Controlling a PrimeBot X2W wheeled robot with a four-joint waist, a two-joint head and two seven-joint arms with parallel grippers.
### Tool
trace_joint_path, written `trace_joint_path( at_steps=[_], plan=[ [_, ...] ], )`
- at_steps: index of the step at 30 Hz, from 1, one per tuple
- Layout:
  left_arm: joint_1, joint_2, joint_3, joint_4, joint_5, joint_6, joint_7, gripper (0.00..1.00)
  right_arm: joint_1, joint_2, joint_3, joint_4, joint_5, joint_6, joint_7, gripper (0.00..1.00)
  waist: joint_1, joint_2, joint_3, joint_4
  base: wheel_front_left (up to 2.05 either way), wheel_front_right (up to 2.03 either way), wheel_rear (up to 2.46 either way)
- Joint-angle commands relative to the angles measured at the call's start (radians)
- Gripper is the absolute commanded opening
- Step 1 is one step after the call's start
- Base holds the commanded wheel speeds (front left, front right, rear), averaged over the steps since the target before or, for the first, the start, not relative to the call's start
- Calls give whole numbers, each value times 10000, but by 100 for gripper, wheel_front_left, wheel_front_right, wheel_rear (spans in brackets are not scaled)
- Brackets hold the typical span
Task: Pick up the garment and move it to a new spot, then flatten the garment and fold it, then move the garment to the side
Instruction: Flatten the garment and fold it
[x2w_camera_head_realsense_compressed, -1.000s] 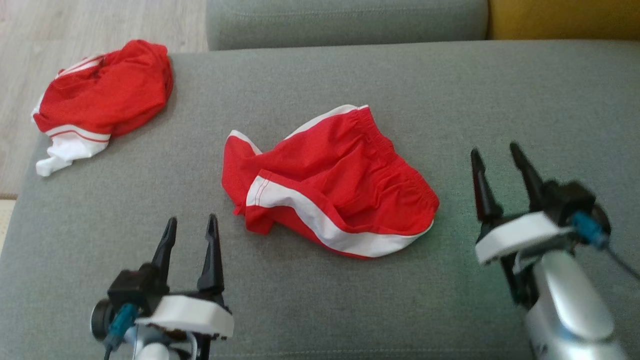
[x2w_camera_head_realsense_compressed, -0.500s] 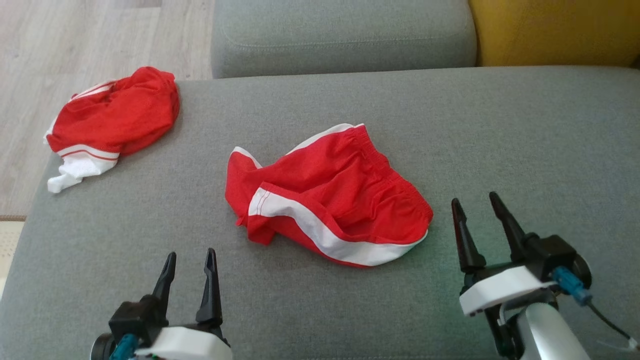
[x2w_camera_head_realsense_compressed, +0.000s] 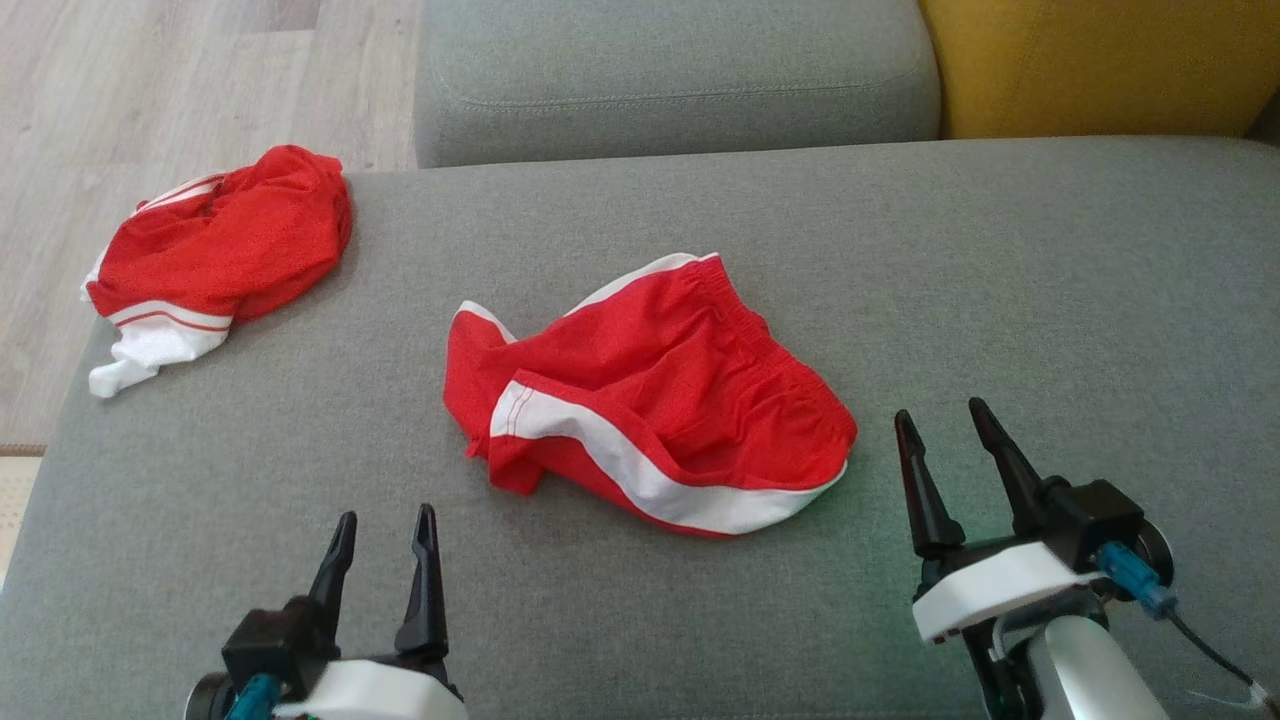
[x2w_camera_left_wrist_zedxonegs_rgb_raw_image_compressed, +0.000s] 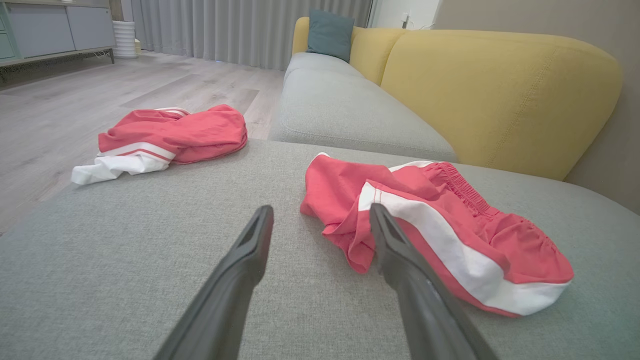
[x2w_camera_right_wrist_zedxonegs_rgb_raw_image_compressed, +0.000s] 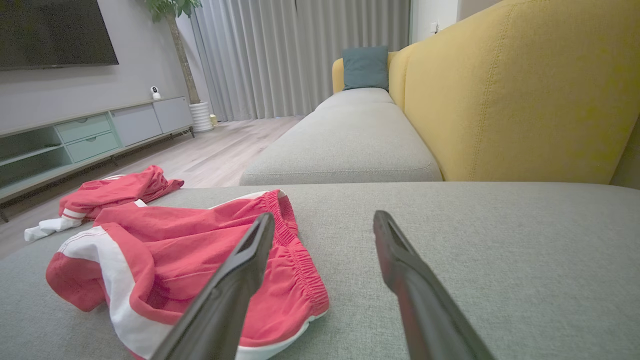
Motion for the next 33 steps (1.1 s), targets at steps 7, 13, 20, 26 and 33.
trace_joint_path(
  at_steps=[7,13,20,26,33],
  plan=[
    [-352,-22,293,-364,103,-29,-124,100,-201,12,106,-312,43,71,-106,100,0,-1,32,-30,0,0,0],
    [-1120,155,-52,299,17,-774,269,100,-246,12,5,-330,18,71,-106,100,0,-1,185,-51,0,0,0],
    [-2532,265,-212,593,-536,-1403,1709,100,-502,12,-40,-457,33,71,-106,100,0,-1,856,-212,0,0,0],
    [-3533,302,-172,958,-960,-1598,2574,100,-780,12,-135,-576,-28,71,-106,100,0,-1,1547,-417,0,0,0],
    [-4050,420,-6,1226,-1232,-1579,3013,100,-967,12,-298,-671,-53,71,-106,100,0,-1,1978,-594,0,0,0]
  ],
)
